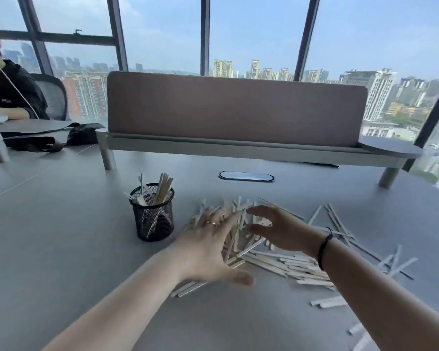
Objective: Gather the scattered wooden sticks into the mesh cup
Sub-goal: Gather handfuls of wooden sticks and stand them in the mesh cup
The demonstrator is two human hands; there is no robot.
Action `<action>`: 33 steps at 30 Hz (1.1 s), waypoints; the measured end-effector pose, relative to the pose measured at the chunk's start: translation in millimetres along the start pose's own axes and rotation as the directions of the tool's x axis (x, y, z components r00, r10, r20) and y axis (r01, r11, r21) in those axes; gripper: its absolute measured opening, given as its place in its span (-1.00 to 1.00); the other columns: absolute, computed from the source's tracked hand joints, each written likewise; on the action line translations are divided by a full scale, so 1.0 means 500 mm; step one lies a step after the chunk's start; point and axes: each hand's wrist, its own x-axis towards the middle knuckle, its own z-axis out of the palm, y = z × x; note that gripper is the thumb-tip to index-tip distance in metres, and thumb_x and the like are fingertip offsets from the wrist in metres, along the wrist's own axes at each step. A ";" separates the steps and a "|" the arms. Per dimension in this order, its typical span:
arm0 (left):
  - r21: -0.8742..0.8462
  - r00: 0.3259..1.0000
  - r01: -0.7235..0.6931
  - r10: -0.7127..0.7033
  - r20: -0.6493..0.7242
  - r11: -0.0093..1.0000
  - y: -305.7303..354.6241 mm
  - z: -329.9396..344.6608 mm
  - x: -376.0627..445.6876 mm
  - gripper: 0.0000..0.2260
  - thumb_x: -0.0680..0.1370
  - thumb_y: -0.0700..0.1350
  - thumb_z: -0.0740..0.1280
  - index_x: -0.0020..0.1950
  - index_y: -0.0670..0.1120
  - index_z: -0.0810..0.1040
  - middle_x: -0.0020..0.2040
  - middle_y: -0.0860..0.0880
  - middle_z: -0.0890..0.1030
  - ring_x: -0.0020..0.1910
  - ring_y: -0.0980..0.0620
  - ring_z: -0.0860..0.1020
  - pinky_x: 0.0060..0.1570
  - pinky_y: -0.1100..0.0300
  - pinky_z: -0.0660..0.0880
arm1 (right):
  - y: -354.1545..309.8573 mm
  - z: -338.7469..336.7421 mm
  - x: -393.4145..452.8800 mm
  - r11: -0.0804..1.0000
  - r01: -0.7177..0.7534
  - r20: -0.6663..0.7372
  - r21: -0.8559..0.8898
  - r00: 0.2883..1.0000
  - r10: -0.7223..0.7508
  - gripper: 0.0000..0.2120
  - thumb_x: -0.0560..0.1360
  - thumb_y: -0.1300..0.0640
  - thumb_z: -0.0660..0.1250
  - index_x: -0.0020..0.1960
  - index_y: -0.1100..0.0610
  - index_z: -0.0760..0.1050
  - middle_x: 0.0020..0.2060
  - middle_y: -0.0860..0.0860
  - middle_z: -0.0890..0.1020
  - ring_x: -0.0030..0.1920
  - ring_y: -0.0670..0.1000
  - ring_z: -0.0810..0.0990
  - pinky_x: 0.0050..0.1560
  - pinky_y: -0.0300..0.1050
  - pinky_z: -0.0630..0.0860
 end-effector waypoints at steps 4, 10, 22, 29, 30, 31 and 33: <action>0.020 0.988 0.081 -0.083 0.132 0.997 -0.020 0.044 0.014 0.29 0.07 0.69 0.22 0.49 0.23 -0.50 0.56 0.03 -0.47 0.49 -0.12 -0.50 0.49 -0.28 -0.27 | 0.090 -0.057 -0.123 0.969 0.004 0.081 -0.245 0.997 0.017 -0.21 0.37 -0.41 0.34 0.51 -0.17 0.25 0.47 -0.17 0.34 0.47 -0.12 0.30 0.46 -0.19 0.19; -0.067 0.972 0.235 -0.232 0.045 0.970 -0.036 0.044 0.054 0.28 0.03 0.73 0.16 0.55 0.25 -0.36 0.63 -0.10 -0.27 0.59 -0.22 -0.23 0.53 -0.20 -0.14 | 0.175 -0.062 -0.203 0.950 0.000 -0.042 -0.311 0.999 -0.014 -0.12 0.29 -0.56 0.22 0.52 -0.23 0.19 0.57 -0.18 0.16 0.57 -0.15 0.05 0.56 -0.12 -0.02; -0.230 0.988 0.043 -0.075 -0.133 0.972 -0.021 0.055 0.081 -0.18 0.36 0.48 0.30 0.55 0.19 0.24 0.55 0.18 0.28 0.49 0.12 0.32 0.39 0.18 0.28 | 0.189 -0.048 -0.246 0.907 0.119 0.127 -0.403 0.989 -0.073 0.09 0.10 -0.69 0.18 0.52 -0.37 -0.09 0.58 -0.28 -0.02 0.56 -0.23 -0.17 0.57 0.03 -0.21; -0.282 0.971 -0.120 0.053 -0.234 0.952 0.010 0.084 0.098 -0.50 0.51 0.12 0.42 0.44 0.10 0.44 0.39 0.17 0.51 0.34 0.16 0.47 0.25 0.39 0.28 | 0.129 0.005 -0.179 0.899 0.138 -0.128 -0.416 0.970 -0.208 -0.33 0.44 -0.51 0.06 0.42 -0.19 0.36 0.44 -0.22 0.39 0.41 -0.13 0.33 0.44 -0.21 0.15; -0.289 0.970 -0.132 0.064 -0.234 0.948 0.012 0.086 0.098 -0.52 0.51 0.10 0.42 0.42 0.11 0.45 0.37 0.17 0.53 0.31 0.18 0.49 0.23 0.40 0.30 | 0.124 0.012 -0.166 0.902 0.139 -0.149 -0.409 0.965 -0.217 -0.35 0.45 -0.50 0.05 0.38 -0.17 0.41 0.38 -0.20 0.44 0.36 -0.10 0.40 0.41 -0.18 0.24; -0.301 0.969 -0.144 0.073 -0.237 0.943 0.013 0.088 0.098 -0.53 0.51 0.09 0.41 0.41 0.11 0.46 0.35 0.18 0.54 0.28 0.19 0.50 0.24 0.38 0.33 | 0.120 0.018 -0.152 0.909 0.134 -0.170 -0.396 0.961 -0.216 -0.37 0.46 -0.50 0.03 0.33 -0.16 0.45 0.32 -0.19 0.49 0.31 -0.07 0.46 0.36 -0.14 0.33; -0.318 0.968 -0.157 0.082 -0.236 0.935 0.013 0.090 0.097 -0.53 0.50 0.11 0.38 0.41 0.13 0.46 0.33 0.21 0.55 0.26 0.24 0.50 0.27 0.27 0.41 | 0.110 0.028 -0.127 0.927 0.132 -0.217 -0.352 0.951 -0.218 -0.40 0.47 -0.49 0.02 0.22 -0.13 0.52 0.17 -0.13 0.56 0.20 -0.01 0.54 0.22 -0.08 0.44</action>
